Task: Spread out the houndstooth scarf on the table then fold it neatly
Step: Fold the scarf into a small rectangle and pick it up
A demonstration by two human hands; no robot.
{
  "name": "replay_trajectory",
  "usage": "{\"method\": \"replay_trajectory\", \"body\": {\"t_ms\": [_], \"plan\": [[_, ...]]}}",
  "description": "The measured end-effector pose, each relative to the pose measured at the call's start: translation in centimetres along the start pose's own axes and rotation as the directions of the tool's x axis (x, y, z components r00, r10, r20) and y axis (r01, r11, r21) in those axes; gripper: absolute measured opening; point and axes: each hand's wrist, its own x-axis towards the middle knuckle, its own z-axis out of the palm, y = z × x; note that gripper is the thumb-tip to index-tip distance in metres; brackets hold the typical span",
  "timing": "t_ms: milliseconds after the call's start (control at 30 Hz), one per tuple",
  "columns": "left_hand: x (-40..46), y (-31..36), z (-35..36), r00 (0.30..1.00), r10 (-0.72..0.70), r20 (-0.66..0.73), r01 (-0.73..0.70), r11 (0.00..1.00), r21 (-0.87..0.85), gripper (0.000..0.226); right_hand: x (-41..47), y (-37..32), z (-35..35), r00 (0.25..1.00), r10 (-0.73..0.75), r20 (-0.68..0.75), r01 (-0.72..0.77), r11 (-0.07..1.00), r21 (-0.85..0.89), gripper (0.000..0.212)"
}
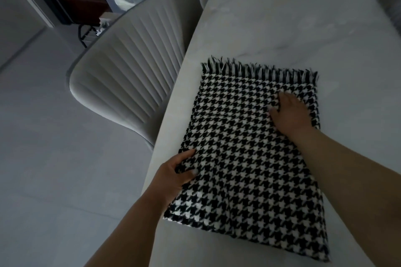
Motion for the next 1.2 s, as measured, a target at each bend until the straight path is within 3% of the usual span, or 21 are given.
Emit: {"method": "replay_trajectory", "body": {"t_ms": [133,300,400,467,633,733,800,867,1133,1200], "plan": [[-0.1,-0.3,0.2,0.997,0.073,-0.017,-0.07,0.984,0.165,0.052,-2.6,-0.7,0.7,0.982,-0.19,0.005,0.19,0.979,-0.07,0.064],[0.0,-0.6,0.7,0.988,0.149,-0.036,-0.134,0.953,0.271,0.052,-3.8,1.0,-0.2,0.999,-0.042,0.013,0.043,0.995,-0.09,0.08],[0.0,-0.7,0.8,0.987,0.157,-0.044,-0.138,0.946,0.292,0.051,-7.8,-2.3,0.2,0.995,-0.097,-0.036,0.096,0.995,-0.028,0.072],[0.1,-0.7,0.8,0.986,0.159,-0.044,-0.139,0.946,0.294,0.051,-11.8,-2.3,1.3,0.994,-0.105,0.011,0.105,0.994,-0.014,0.075],[-0.4,-0.8,1.2,0.979,0.201,-0.023,-0.181,0.924,0.337,0.051,-15.4,3.5,2.6,0.994,0.1,0.054,-0.091,0.984,-0.153,0.081],[-0.4,-0.9,1.3,0.974,0.226,-0.031,-0.2,0.913,0.357,0.051,-15.2,2.1,1.6,0.98,0.166,0.107,-0.147,0.974,-0.17,0.078],[-0.4,-1.2,1.2,0.971,0.236,-0.024,-0.209,0.9,0.382,0.052,-16.1,-0.4,1.2,0.984,0.148,0.095,-0.137,0.984,-0.11,0.081],[-0.3,-1.4,0.9,0.967,0.255,-0.018,-0.225,0.883,0.412,0.052,-19.0,-1.7,2.1,0.997,0.042,0.059,-0.037,0.995,-0.088,0.085],[0.1,-1.7,1.0,0.921,0.374,-0.11,-0.24,0.767,0.595,0.034,-22.5,2.3,4.4,0.993,0.114,-0.021,-0.115,0.976,-0.186,0.085],[-0.3,-1.4,0.8,0.882,0.436,-0.178,-0.153,0.623,0.767,0.035,-22.4,1.9,4.0,0.995,0.097,-0.029,-0.101,0.97,-0.221,0.09]]}}
